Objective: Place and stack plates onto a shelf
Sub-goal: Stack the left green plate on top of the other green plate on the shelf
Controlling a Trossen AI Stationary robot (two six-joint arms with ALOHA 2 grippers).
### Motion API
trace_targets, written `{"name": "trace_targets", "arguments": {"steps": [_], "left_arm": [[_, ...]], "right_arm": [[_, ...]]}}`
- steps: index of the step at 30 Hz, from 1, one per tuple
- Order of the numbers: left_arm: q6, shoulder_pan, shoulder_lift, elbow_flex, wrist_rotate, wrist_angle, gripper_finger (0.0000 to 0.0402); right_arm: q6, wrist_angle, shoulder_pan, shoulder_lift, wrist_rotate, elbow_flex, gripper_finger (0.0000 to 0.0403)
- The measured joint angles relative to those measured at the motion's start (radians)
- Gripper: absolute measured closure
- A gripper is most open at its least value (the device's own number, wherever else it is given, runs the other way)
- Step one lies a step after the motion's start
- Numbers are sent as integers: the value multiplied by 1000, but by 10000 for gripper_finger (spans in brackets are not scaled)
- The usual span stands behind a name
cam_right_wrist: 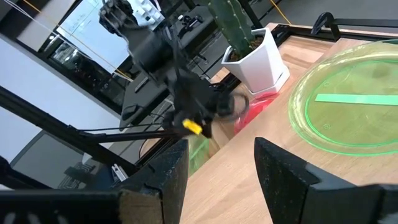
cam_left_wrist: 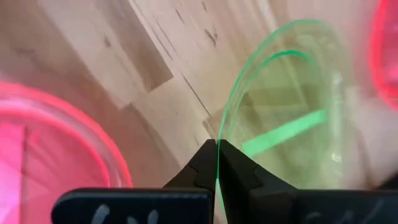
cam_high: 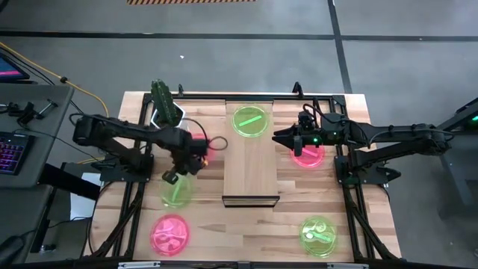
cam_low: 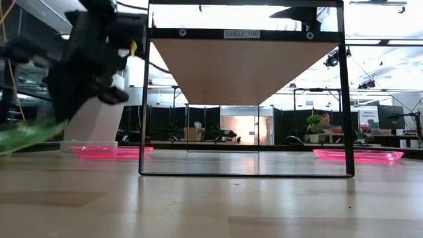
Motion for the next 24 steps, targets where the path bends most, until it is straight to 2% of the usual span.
{"name": "trace_targets", "arguments": {"steps": [6,11,14,17,20,24], "left_arm": [[-78,57,-130,147,46,-245,401],[-325,75,-209,330,52,-345,401],[-548,96,-219,448,27,-301,401],[-729,123,-218,537,-92,-180,401],[-862,163,-218,563,-226,3,401],[-967,250,-192,563,-248,198,401]], "right_arm": [[3,-6,0,0,-3,0,237],[3,-6,0,0,-4,0,237],[8,-5,-1,0,-4,0,237],[29,4,-8,0,3,0,237],[26,46,-13,0,8,0,237],[-8,105,-18,0,9,0,237]]}}
